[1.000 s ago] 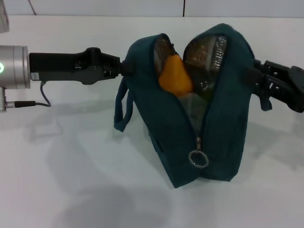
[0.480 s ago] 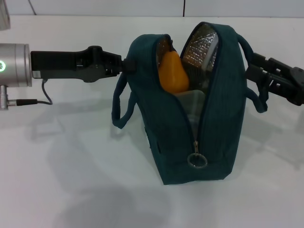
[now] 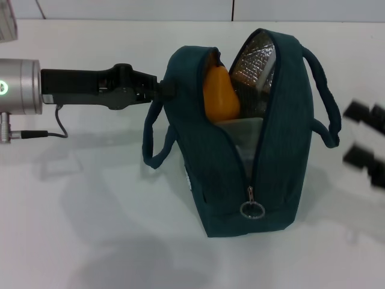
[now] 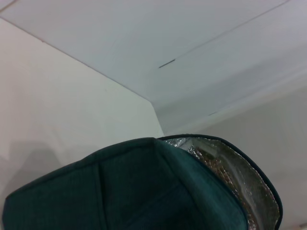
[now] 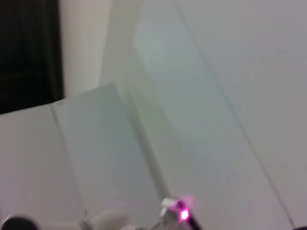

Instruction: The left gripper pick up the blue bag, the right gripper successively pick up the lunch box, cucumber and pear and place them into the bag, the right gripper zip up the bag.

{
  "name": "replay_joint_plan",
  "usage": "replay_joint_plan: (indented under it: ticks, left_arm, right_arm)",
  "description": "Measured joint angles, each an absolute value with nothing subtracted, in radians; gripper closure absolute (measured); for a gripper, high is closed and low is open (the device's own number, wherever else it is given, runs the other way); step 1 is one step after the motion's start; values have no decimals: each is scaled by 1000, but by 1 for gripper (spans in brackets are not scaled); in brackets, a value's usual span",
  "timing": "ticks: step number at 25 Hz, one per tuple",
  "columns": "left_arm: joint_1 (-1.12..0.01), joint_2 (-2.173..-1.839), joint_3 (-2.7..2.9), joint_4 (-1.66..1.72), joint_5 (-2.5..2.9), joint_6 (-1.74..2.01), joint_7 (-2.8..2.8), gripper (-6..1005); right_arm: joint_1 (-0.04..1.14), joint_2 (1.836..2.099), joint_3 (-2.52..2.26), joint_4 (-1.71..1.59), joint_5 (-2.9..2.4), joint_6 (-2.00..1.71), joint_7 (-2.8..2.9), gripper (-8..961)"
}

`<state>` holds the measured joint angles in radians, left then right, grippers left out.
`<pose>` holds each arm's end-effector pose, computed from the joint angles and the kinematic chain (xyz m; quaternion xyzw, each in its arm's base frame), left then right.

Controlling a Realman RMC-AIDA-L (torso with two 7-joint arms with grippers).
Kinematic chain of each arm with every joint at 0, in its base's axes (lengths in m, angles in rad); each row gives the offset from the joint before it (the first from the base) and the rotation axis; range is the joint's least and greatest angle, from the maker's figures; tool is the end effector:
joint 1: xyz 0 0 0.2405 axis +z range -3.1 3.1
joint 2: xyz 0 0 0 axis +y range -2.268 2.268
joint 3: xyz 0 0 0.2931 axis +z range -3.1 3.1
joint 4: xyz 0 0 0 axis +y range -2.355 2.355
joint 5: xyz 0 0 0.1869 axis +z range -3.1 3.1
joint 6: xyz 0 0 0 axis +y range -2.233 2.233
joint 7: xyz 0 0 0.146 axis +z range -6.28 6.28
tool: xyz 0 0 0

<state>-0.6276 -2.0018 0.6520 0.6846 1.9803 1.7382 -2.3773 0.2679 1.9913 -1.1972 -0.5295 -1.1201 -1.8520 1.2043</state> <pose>-0.2410 0.3483 0.0197 0.7747 0.5673 0.2742 0.0524 0.2706 0.2444 0.0168 -0.8436 0.1645 0.5034 0.0889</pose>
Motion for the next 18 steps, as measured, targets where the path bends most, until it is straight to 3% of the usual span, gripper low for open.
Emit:
replay_joint_plan:
  ticks: [4, 18]
  left_arm:
    - [-627, -2002, 657, 684, 1980, 1739, -2379, 954]
    - [-628, -2003, 657, 684, 1980, 1739, -2377, 952]
  right_arm:
    - [242, 2006, -1218, -493, -1199, -1881, 1079, 68]
    - [286, 2017, -1492, -323, -1205, -1665, 869, 67]
